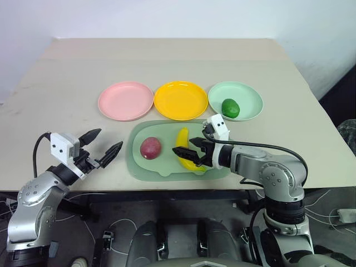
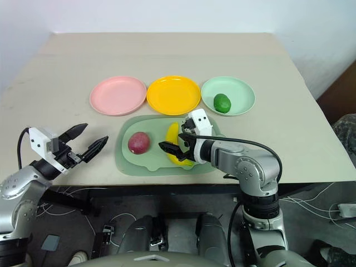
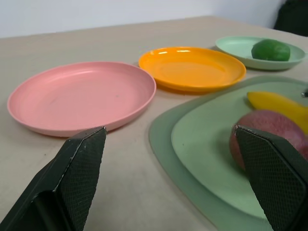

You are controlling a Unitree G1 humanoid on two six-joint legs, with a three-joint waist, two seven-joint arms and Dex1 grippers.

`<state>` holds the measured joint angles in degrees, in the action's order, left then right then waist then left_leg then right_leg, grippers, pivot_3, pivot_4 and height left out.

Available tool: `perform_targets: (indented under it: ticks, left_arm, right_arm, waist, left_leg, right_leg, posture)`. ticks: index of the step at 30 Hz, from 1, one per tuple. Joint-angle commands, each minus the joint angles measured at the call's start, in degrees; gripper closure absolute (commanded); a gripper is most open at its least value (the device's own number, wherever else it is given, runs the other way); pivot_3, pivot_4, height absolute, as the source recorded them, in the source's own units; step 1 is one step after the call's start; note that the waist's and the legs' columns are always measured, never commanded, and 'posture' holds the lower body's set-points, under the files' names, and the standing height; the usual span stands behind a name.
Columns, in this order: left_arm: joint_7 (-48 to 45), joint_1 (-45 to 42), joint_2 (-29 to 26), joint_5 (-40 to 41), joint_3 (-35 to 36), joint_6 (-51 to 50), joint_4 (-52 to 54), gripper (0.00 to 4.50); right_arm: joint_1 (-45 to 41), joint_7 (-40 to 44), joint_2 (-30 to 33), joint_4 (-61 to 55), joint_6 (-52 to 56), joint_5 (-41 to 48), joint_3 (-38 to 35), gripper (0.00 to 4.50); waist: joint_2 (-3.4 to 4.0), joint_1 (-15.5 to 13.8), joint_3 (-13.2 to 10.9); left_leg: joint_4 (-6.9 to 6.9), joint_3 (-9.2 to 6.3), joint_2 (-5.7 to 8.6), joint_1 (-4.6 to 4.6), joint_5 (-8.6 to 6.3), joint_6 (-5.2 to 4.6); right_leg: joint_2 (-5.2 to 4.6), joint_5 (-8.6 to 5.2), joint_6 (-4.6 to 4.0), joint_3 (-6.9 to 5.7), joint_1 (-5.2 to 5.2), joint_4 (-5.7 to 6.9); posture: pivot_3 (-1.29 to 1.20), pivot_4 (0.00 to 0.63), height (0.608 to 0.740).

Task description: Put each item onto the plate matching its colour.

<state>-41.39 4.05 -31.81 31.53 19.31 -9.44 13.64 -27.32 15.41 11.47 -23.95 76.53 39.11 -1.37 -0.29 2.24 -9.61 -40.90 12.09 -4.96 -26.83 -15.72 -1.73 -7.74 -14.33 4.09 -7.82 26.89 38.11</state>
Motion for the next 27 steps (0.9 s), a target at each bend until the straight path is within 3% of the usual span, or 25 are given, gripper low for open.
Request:
perform_targets:
  ticks: [1,14,18,23,27]
  left_arm:
    - [-2.8,1.2,0.9,-0.7,0.3,4.6,-0.2,0.0]
    - [-7.9,1.2,3.0,-2.6,-0.4,12.3,-8.4,0.0]
    - [-8.9,0.4,3.0,-2.9,-0.5,13.6,-10.5,0.0]
    - [-8.0,-0.3,2.9,-3.0,-1.3,12.3,-8.7,0.0]
    - [-7.8,-0.3,2.6,-2.7,-1.7,11.7,-7.6,0.0]
  right_arm:
    - [-1.7,-1.7,-1.2,0.2,1.8,-0.3,0.7,0.03]
    - [-3.5,-2.9,1.3,1.7,2.2,-6.5,9.2,0.03]
    - [-3.9,-2.2,2.4,1.4,1.5,-7.6,10.6,0.88]
    - [-4.1,-1.5,3.1,1.2,1.4,-8.3,10.9,2.68]
    - [-4.6,-0.2,3.6,0.3,1.8,-7.8,9.2,2.83]
  waist:
    - [0.0,0.1,0.0]
    - [-0.04,0.3,0.0]
    - [-0.04,0.2,0.0]
    - [-0.05,0.3,0.0]
    - [-0.05,0.2,0.0]
  left_leg:
    - [0.0,0.0,0.0,0.0,0.0,0.0]
    - [0.0,0.03,-0.01,-0.03,0.0,0.0]
    - [0.0,0.03,-0.02,-0.03,0.0,-0.01]
    - [0.0,0.03,-0.02,-0.03,0.01,-0.02]
    - [-0.01,0.03,-0.01,-0.03,0.01,-0.02]
  right_leg:
    - [0.0,0.0,0.0,0.0,0.0,0.0]
    - [0.0,0.02,0.0,0.02,0.22,0.01]
    - [0.0,0.02,-0.01,0.02,0.22,0.0]
    - [0.0,0.03,0.01,0.02,0.21,0.01]
    - [0.0,0.03,0.01,0.02,0.17,0.01]
  posture:
    - [0.0,0.15,0.695]
    - [0.0,0.15,0.695]
    - [0.0,0.15,0.695]
    - [0.0,0.15,0.695]
    - [0.0,0.15,0.695]
